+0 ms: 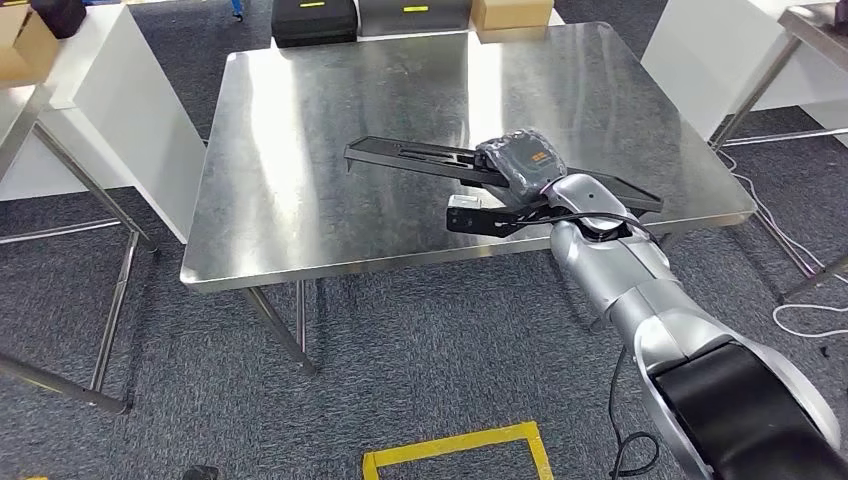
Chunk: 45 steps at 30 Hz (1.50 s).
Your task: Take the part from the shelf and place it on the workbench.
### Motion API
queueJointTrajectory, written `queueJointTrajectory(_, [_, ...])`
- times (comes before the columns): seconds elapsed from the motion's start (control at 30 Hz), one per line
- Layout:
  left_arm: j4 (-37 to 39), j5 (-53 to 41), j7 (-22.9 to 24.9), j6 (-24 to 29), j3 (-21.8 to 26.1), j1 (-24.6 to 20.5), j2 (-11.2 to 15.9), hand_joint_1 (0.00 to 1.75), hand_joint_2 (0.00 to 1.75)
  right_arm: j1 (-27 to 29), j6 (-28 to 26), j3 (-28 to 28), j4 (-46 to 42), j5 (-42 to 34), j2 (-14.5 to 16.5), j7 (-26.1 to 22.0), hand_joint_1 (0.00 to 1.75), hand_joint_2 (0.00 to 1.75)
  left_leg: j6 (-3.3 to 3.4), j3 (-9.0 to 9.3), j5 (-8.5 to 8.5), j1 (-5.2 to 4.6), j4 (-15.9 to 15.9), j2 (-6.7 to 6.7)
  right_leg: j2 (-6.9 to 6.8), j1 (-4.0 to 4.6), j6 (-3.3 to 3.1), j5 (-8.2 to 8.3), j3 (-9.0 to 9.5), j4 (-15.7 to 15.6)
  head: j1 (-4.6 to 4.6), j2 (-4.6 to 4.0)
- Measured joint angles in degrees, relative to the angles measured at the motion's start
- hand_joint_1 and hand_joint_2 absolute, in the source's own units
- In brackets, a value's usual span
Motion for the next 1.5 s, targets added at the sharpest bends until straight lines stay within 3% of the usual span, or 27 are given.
queueJointTrajectory(0.07, [0.0, 0.0, 0.1, -0.1, 0.0, 0.1, 0.0, 0.0, 1.75, 0.0, 0.0, 0.0, 0.3, 0.0, -0.2, 0.0, 1.75, 1.75, -0.58, -0.11, -0.36, 0.3, 0.6, -1.43, 1.38, -0.8, 1.41, 3.21, 2.9, -7.0, 0.06, 0.0])
queueJointTrajectory(0.1, [0.0, 0.0, 0.1, -0.1, 0.0, 0.1, 0.0, 0.0, 1.75, -0.1, 0.0, 0.0, 0.5, 0.0, -0.2, 0.0, 1.75, 1.75, -1.02, -0.36, -0.64, 0.32, 1.0, -2.07, 2.22, -1.08, 1.68, 4.45, 4.42, -10.1, 0.1, 0.0])
queueJointTrajectory(0.17, [0.0, 0.0, 0.1, -0.2, 0.0, 0.1, 0.1, 0.0, 1.75, 0.0, 0.0, -0.1, 0.7, 0.0, -0.1, 0.0, 1.75, 1.75, -1.83, -0.88, -0.94, 0.35, 1.6, -3.15, 3.1, -1.13, 1.23, 5.39, 5.95, -13.0, 0.15, 0.0])
queueJointTrajectory(0.23, [0.0, -0.1, 0.2, -0.2, 0.0, 0.2, 0.1, 0.0, 1.75, 0.0, 0.0, -0.1, 0.8, 0.1, 0.1, 0.0, 1.75, 1.75, -2.34, -1.2, -0.87, 0.57, 1.6, -3.83, 2.05, -0.82, 0.17, 5.47, 6.14, -13.0, 0.17, 0.0])
queueJointTrajectory(0.3, [0.0, -0.1, 1.0, -0.3, 0.0, 0.3, 0.1, 0.0, 1.75, -0.2, -0.2, -0.2, 0.8, 0.1, 0.2, 0.3, 1.75, 1.75, -2.81, -1.99, -1.7, 0.57, 3.1, -1.44, 1.24, -0.88, -0.67, 5.51, 6.31, -13.2, 0.0, -0.01])
queueJointTrajectory(0.37, [0.0, -0.1, 2.6, -0.8, 0.2, 0.1, 0.2, 0.0, 1.75, -0.4, -0.7, -0.3, 1.0, 0.2, 0.1, 0.7, 1.75, 1.75, -3.31, -4.6, -4.37, 0.52, 8.5, 2.21, 0.59, -0.77, -1.27, 5.37, 6.51, -13.2, -0.27, -0.01])
queueJointTrajectory(0.43, [0.0, -0.1, 4.0, -2.0, 0.5, -0.1, 0.2, 0.0, 1.75, -0.5, -1.2, -0.4, 1.4, 0.5, -0.1, 1.3, 1.75, 1.75, -3.62, -8.18, -6.9, 0.72, 15.3, 3.4, -0.07, -0.5, -1.55, 5.18, 6.62, -13.2, -0.33, -0.01])
queueJointTrajectory(0.47, [0.0, -0.2, 4.6, -2.5, 0.5, -0.1, 0.2, 0.0, 1.75, -0.5, -1.4, -0.4, 1.6, 0.6, -0.2, 1.5, 1.75, 1.75, -3.61, -9.13, -6.96, 0.76, 16.9, 3.5, -0.37, -0.41, -1.64, 5.11, 6.67, -13.2, -0.34, -0.01])
queueJointTrajectory(0.5, [0.0, -0.3, 5.2, -3.0, 0.5, -0.1, 0.2, 0.0, 1.75, -0.5, -1.4, -0.5, 1.9, 0.7, -0.2, 1.6, 1.75, 1.75, -3.49, -9.07, -6.08, 0.76, 16.4, 3.52, -0.59, -0.33, -1.7, 5.05, 6.74, -13.2, -0.35, -0.01])
queueJointTrajectory(0.53, [0.0, -0.4, 5.8, -3.2, 0.6, -0.1, 0.2, 0.0, 1.75, -0.5, -1.4, -0.5, 2.1, 0.8, -0.3, 1.7, 1.75, 1.75, -3.24, -7.89, -4.4, 0.72, 13.9, 3.54, -0.75, -0.25, -1.75, 4.99, 6.84, -13.2, -0.34, -0.01])
queueJointTrajectory(0.57, [0.0, -0.5, 6.4, -3.5, 0.6, -0.1, 0.3, 0.0, 1.75, -0.6, -1.4, -0.6, 2.2, 0.8, -0.3, 1.7, 1.75, 1.75, -2.8, -5.96, -2.5, 0.61, 10.0, 3.73, -0.88, -0.18, -1.8, 4.94, 6.94, -13.2, -0.34, -0.01])
queueJointTrajectory(0.63, [0.0, -0.8, 7.3, -3.9, 0.6, -0.2, 0.5, 0.0, 1.75, -1.0, -1.5, -0.6, 2.4, 0.7, -0.4, 1.7, 1.75, 1.75, -1.91, -2.75, -0.56, 0.08, 3.8, 4.3, -1.06, 0.13, -1.7, 4.81, 6.97, -13.3, -0.29, 0.0])
queueJointTrajectory(0.73, [0.0, -0.9, 8.0, -4.7, 0.6, -0.4, 0.8, 0.0, 1.75, -1.3, -1.6, -0.6, 2.7, 0.8, -0.5, 1.5, 1.75, 1.75, -1.13, -1.77, -0.69, -0.56, 1.8, 4.34, -1.4, 0.19, -0.97, 4.74, 7.18, -13.7, -0.32, 0.0])
queueJointTrajectory(0.8, [0.0, -0.9, 8.4, -5.5, 0.6, -0.3, 0.8, 0.0, 1.75, -1.4, -1.7, -0.7, 2.9, 0.9, -0.6, 1.4, 1.75, 1.75, -0.66, -0.83, -0.26, -0.36, 0.6, 4.09, -1.31, 0.31, -0.47, 4.27, 7.06, -13.3, -0.19, -0.01])
queueJointTrajectory(0.87, [0.0, -0.9, 8.6, -6.9, 0.6, -0.4, 0.8, 0.0, 1.75, -1.6, -1.6, -0.7, 3.0, 1.0, -0.8, 1.2, 1.75, 1.75, -0.29, 0.0, 0.17, -0.1, -0.4, 3.83, -0.72, 0.38, -0.62, 2.21, 4.72, -8.7, 0.02, -0.01])
queueJointTrajectory(0.93, [0.0, -0.9, 8.8, -8.0, 0.6, -0.6, 0.8, 0.0, 1.75, -1.4, -1.6, -0.7, 3.3, 1.1, -1.1, 1.2, 1.75, 1.75, -0.01, 0.08, 0.1, -0.13, -0.5, 3.39, -0.24, 0.26, -0.79, -0.32, 0.72, -1.3, 0.09, 0.0])
queueJointTrajectory(0.97, [0.0, -0.9, 8.8, -8.2, 0.6, -0.6, 0.8, 0.0, 1.75, -1.2, -1.6, -0.7, 3.4, 1.1, -1.3, 1.2, 1.75, 1.75, 0.05, 0.1, 0.0, -0.13, -0.5, 3.06, -0.14, 0.19, -0.55, -0.7, -0.68, 0.9, 0.11, 0.0])
queueJointTrajectory(1.0, [0.0, -0.9, 8.9, -8.5, 0.6, -0.5, 0.8, 0.0, 1.75, -1.0, -1.6, -0.7, 3.5, 1.1, -1.4, 1.2, 1.75, 1.75, 0.05, 0.11, -0.1, -0.12, -0.4, 2.73, -0.08, 0.08, -0.11, -0.23, -1.13, 1.2, 0.15, 0.0])
queueJointTrajectory(1.03, [0.0, -0.9, 8.9, -8.8, 0.6, -0.5, 0.8, 0.0, 1.75, -0.9, -1.6, -0.7, 3.6, 1.1, -1.6, 1.2, 1.75, 1.75, -0.06, 0.13, -0.24, -0.09, -0.3, 2.42, -0.04, -0.07, 0.47, 1.09, -0.41, -0.9, 0.19, 0.0])
queueJointTrajectory(1.1, [0.0, -0.9, 9.0, -9.1, 0.6, -0.4, 0.8, 0.0, 1.75, -1.0, -1.6, -0.7, 3.7, 1.2, -1.7, 1.2, 1.75, 1.75, -0.62, 0.01, -0.77, -0.12, 0.4, 1.94, 0.08, -0.45, 1.45, 4.34, 2.94, -8.4, 0.28, 0.0])
queueJointTrajectory(1.17, [0.0, -0.9, 9.0, -9.2, 0.8, -0.4, 0.9, 0.0, 1.75, -1.1, -1.6, -0.7, 3.8, 1.3, -1.7, 1.2, 1.75, 1.75, -1.28, -0.28, -1.49, -0.3, 1.3, 1.66, 0.32, -0.52, 1.07, 5.8, 5.36, -13.1, 0.32, 0.0])
queueJointTrajectory(1.27, [0.0, -0.9, 9.0, -9.3, 1.0, -0.3, 1.0, 0.0, 1.75, -1.1, -1.6, -0.7, 3.9, 1.5, -1.5, 1.2, 1.75, 1.75, -1.87, -0.42, -1.98, -0.15, 1.8, 1.63, 0.37, -0.27, -0.27, 5.75, 5.98, -13.6, 0.32, 0.0])
queueJointTrajectory(1.33, [0.0, -0.9, 9.1, -9.3, 1.1, -0.2, 1.0, 0.0, 1.75, -1.2, -1.6, -0.7, 3.9, 1.5, -1.3, 1.2, 1.75, 1.75, -2.49, -1.31, -3.18, 0.1, 4.0, 2.21, 0.3, -0.5, -0.98, 5.66, 6.44, -13.8, 0.2, 0.0])
queueJointTrajectory(1.43, [0.0, -0.9, 9.1, -9.3, 1.3, -0.2, 1.1, 0.0, 1.75, -1.1, -1.6, -0.7, 3.9, 1.6, -1.1, 1.2, 1.75, 1.75, -3.33, -6.6, -7.26, 0.34, 14.0, 3.15, 0.28, -0.58, -1.72, 5.25, 7.1, -13.8, 0.03, -0.01])
queueJointTrajectory(1.47, [0.0, -1.0, 9.1, -9.3, 1.3, -0.2, 1.1, 0.0, 1.75, -1.0, -1.6, -0.7, 3.9, 1.6, -1.1, 1.2, 1.75, 1.75, -3.42, -8.42, -7.81, 0.38, 16.6, 3.24, 0.28, -0.55, -1.84, 5.09, 7.25, -13.8, 0.04, -0.01])
queueJointTrajectory(1.5, [0.0, -1.0, 9.0, -9.3, 1.4, -0.2, 1.1, 0.0, 1.75, -0.8, -1.6, -0.7, 3.9, 1.6, -1.0, 1.2, 1.75, 1.75, -3.4, -9.41, -7.29, 0.4, 17.5, 3.3, 0.29, -0.54, -1.89, 4.9, 7.44, -13.8, 0.03, 0.0])
